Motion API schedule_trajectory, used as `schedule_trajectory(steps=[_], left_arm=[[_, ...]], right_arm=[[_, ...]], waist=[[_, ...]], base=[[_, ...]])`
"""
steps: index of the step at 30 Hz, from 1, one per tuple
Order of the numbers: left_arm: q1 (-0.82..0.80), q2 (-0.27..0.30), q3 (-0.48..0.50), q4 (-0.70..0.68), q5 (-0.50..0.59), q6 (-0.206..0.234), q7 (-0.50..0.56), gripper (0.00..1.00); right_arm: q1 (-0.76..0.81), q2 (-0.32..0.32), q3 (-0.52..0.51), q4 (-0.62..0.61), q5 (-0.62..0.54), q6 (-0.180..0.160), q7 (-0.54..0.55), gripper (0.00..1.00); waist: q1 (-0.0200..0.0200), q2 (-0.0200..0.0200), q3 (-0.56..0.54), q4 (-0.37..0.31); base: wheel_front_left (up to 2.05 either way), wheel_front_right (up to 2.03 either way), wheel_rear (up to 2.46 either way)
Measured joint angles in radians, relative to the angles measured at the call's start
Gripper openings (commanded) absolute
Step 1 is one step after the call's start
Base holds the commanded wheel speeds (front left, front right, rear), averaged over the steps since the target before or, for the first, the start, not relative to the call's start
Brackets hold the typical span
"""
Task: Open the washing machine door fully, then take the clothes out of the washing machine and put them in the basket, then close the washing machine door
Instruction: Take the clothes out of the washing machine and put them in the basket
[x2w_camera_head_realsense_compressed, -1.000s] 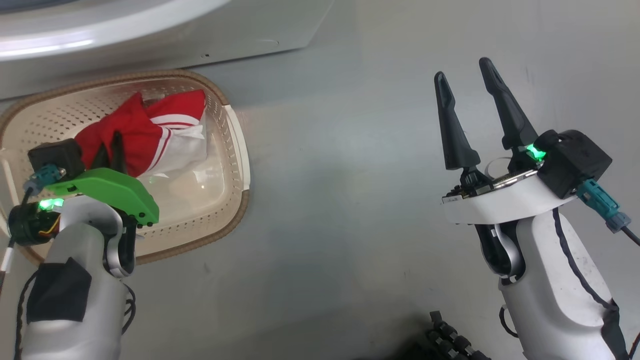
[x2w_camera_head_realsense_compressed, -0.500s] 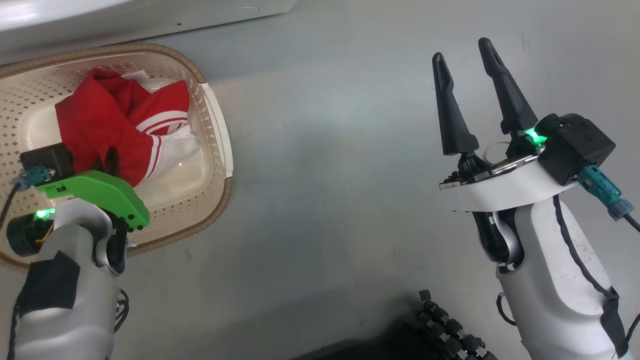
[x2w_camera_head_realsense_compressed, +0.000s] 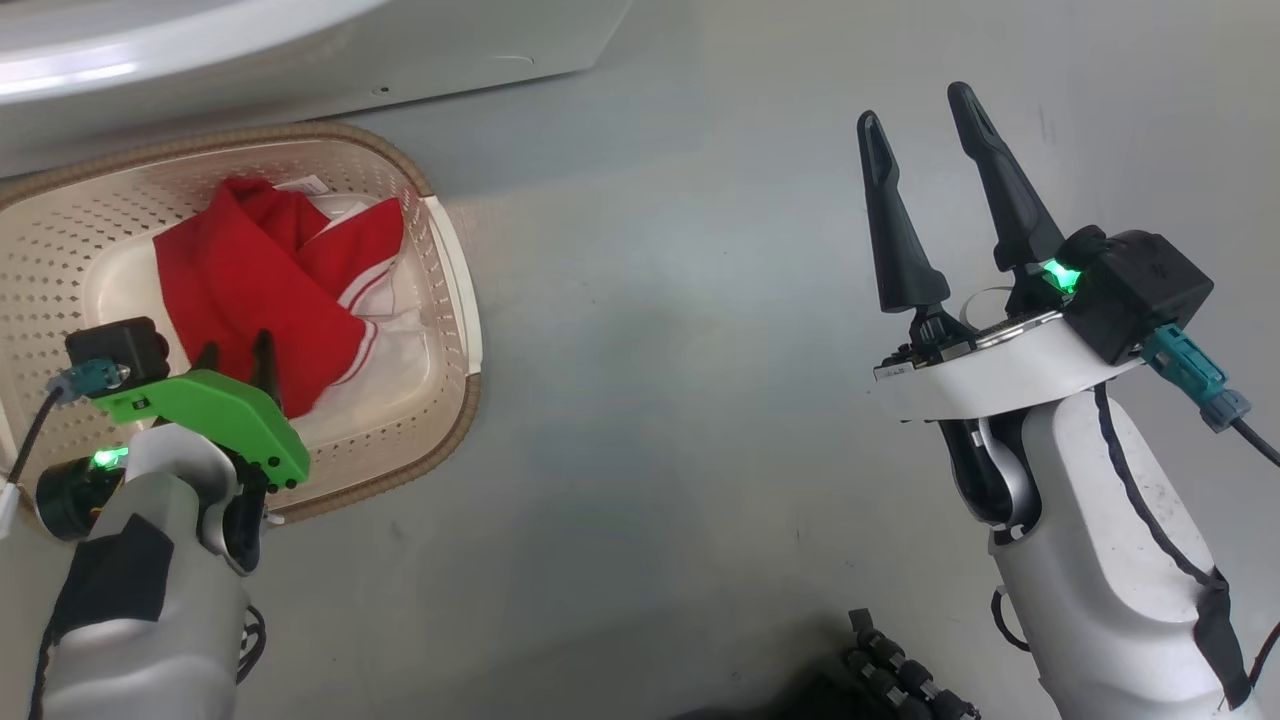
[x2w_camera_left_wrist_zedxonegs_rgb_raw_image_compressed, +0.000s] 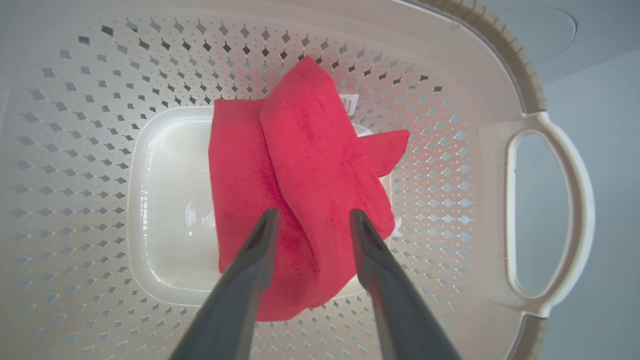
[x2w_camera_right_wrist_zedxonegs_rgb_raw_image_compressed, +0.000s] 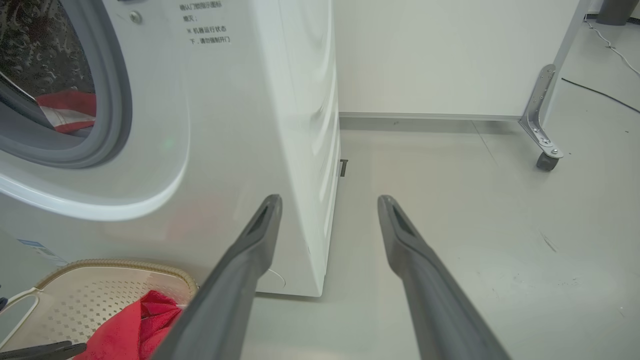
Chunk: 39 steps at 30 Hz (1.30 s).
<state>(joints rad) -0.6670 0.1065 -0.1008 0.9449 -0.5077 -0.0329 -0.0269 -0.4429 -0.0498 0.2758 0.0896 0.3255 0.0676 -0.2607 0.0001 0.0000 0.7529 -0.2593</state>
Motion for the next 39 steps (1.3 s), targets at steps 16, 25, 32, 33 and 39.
schedule_trajectory(steps=[16, 25, 32, 33, 39], left_arm=[[0.024, -0.025, -0.073, -0.006, 0.066, -0.052, -0.195, 1.00], [0.084, -0.038, -0.094, -0.067, 0.072, -0.062, -0.220, 1.00], [0.121, -0.052, -0.106, -0.161, 0.101, -0.065, -0.222, 1.00], [0.127, -0.052, -0.107, -0.178, 0.104, -0.065, -0.223, 1.00], [0.171, -0.052, -0.094, -0.282, 0.115, -0.061, -0.225, 1.00]], right_arm=[[0.048, 0.000, -0.009, 0.073, -0.012, 0.003, 0.000, 1.00], [0.093, 0.000, -0.022, 0.104, -0.021, 0.011, 0.000, 1.00], [0.147, 0.000, -0.037, 0.126, -0.024, 0.013, 0.000, 1.00], [0.154, 0.000, -0.040, 0.130, -0.028, 0.013, 0.000, 1.00], [0.185, 0.000, -0.047, 0.141, -0.030, 0.014, 0.000, 1.00]], waist=[[0.0000, 0.0000, -0.183, 0.038], [0.0000, 0.0000, -0.285, 0.069], [0.0000, 0.0000, -0.373, 0.108], [-0.0001, 0.0000, -0.385, 0.115], [-0.0001, 0.0000, -0.451, 0.158]], base=[[0.00, 0.00, 0.00], [0.00, 0.00, 0.00], [0.00, 0.00, 0.00], [0.00, 0.00, 0.00], [0.00, 0.00, 0.00]])
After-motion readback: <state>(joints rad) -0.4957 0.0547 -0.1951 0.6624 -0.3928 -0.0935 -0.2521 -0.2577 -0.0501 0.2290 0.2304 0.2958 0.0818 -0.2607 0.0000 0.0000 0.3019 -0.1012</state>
